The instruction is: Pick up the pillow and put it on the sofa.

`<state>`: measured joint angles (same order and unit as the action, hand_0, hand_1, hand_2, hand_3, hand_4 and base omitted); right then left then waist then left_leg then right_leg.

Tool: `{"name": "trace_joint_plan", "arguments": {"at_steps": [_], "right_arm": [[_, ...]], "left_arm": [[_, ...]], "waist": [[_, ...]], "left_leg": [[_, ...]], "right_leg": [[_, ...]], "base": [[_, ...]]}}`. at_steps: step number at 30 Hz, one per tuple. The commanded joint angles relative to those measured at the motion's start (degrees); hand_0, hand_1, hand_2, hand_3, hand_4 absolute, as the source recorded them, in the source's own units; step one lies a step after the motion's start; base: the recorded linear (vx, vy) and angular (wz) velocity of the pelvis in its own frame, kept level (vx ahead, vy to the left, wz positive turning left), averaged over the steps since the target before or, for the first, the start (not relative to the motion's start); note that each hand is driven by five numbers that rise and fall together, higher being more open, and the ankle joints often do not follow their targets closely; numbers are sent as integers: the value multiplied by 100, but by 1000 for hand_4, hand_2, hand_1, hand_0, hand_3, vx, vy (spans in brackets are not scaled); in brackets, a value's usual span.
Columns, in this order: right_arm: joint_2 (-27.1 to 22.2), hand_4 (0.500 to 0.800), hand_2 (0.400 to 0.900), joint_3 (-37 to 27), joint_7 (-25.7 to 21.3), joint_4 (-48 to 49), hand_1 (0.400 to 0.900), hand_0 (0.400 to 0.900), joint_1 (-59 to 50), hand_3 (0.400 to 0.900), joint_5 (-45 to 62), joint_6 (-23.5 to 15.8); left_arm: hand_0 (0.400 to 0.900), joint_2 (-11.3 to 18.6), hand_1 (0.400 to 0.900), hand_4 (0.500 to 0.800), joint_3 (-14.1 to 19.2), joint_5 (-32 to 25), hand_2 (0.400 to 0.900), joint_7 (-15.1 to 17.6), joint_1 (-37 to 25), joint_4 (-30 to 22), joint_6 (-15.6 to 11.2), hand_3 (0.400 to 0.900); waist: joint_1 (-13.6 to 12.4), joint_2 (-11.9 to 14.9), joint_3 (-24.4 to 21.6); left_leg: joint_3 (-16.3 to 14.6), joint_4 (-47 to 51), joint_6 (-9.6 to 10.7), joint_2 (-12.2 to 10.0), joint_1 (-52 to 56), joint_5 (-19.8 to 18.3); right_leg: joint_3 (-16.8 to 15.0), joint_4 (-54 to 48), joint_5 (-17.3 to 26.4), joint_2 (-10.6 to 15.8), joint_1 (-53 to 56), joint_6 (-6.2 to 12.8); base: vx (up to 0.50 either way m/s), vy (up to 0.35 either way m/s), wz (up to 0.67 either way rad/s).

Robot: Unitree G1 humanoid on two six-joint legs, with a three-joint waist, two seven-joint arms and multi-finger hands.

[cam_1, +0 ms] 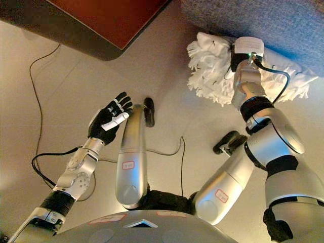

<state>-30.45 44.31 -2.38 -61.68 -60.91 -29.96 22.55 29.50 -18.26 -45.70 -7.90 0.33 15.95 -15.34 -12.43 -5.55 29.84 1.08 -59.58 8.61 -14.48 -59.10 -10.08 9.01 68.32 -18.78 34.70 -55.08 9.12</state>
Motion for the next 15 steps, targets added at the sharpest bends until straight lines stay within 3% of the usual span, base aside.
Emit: {"name": "trace_joint_plan", "arguments": {"at_steps": [1, 15], "right_arm": [[-228, 500, 400, -31, 129, -626, 400, 400, -462, 400, -56, 470], [-243, 500, 400, -333, -677, -889, 400, 400, -412, 400, 680, -78]], "left_arm": [[900, 129, 900, 800, -96, 149, 900, 0, -60, -578, -430, 900], [900, 136, 900, 800, -209, 59, 900, 26, -143, -685, -408, 900]], "waist": [[-285, -366, -5], [-315, -416, -5]], "left_leg": [[174, -983, -451, -61, 333, -1001], [117, -764, -380, -27, 391, -934]], "right_leg": [[190, -157, 512, -190, -483, -292], [199, -393, 617, -217, -359, -251]], "base": [[0, 28, 7], [1, 7, 0]]}}
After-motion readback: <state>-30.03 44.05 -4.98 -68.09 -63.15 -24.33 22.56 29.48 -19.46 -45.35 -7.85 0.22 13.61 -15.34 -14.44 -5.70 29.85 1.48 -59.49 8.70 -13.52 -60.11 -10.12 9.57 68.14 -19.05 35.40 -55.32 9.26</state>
